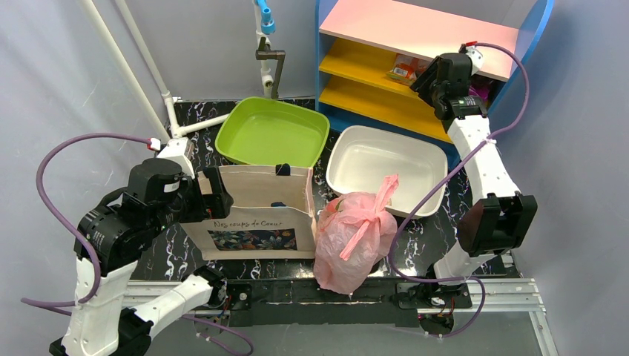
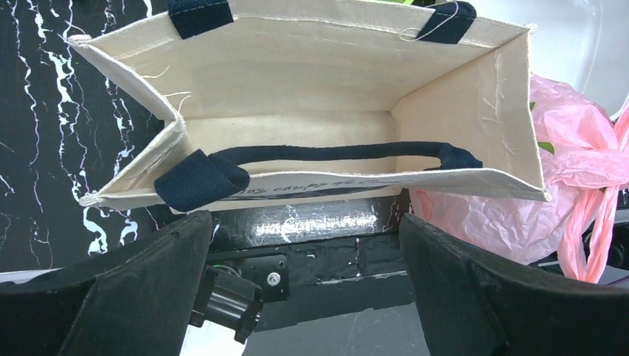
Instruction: Place the food into the grocery bag and tie it
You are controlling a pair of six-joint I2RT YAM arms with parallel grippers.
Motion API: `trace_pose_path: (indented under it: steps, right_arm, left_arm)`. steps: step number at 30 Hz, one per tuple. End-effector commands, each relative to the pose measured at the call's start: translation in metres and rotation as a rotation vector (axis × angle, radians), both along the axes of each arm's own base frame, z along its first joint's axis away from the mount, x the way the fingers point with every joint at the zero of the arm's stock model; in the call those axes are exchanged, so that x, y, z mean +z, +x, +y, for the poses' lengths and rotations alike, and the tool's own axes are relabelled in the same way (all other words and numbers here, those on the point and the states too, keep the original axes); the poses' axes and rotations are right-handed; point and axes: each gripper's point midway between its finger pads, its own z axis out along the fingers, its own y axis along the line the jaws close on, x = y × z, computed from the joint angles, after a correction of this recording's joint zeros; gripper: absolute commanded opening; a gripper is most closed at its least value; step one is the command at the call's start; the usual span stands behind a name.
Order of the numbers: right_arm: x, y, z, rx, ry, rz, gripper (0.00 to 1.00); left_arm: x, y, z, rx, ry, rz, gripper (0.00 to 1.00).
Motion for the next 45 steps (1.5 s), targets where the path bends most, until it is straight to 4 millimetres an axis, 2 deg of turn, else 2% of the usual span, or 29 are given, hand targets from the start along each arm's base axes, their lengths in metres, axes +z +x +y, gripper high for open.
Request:
trace_pose_path:
  steps: [1,6,9,11,15,23,37,41,45]
  right_arm:
    - [0.025,0.010,0.006,0.038,0.024,-0.105,0.64]
    - [0.041,0.000,0.010,0.043,0.087,-0.201,0.71]
    - [0.038,-0.008,-0.002,-0.043,0.115,-0.220,0.79]
    - [0.031,-0.010,-0.009,-0.096,0.145,-0.230,0.81]
    - [0.026,-0.010,-0.018,-0.185,0.208,-0.247,0.83]
    - [0.015,0.002,-0.022,-0.271,0.314,-0.251,0.82]
    - [-0.007,0.015,-0.018,-0.323,0.407,-0.207,0.73]
    - [-0.015,0.018,-0.016,-0.325,0.422,-0.194,0.64]
    - [-0.022,0.021,-0.014,-0.321,0.433,-0.180,0.50]
  left_arm:
    - [-0.002,-0.001,0.008,0.029,0.031,0.009,0.98]
    - [-0.002,0.000,0.009,0.029,0.036,0.002,0.98]
    - [-0.003,0.000,0.009,0.031,0.036,0.000,0.98]
    - [-0.005,-0.001,0.009,0.029,0.033,0.001,0.98]
    - [-0.008,-0.002,0.008,0.024,0.029,0.004,0.98]
    - [-0.011,-0.007,0.011,0.024,0.032,0.007,0.98]
    - [-0.014,-0.010,0.016,0.025,0.052,0.010,0.98]
    - [-0.014,-0.009,0.015,0.022,0.052,0.008,0.98]
    - [-0.014,-0.009,0.016,0.022,0.061,0.010,0.98]
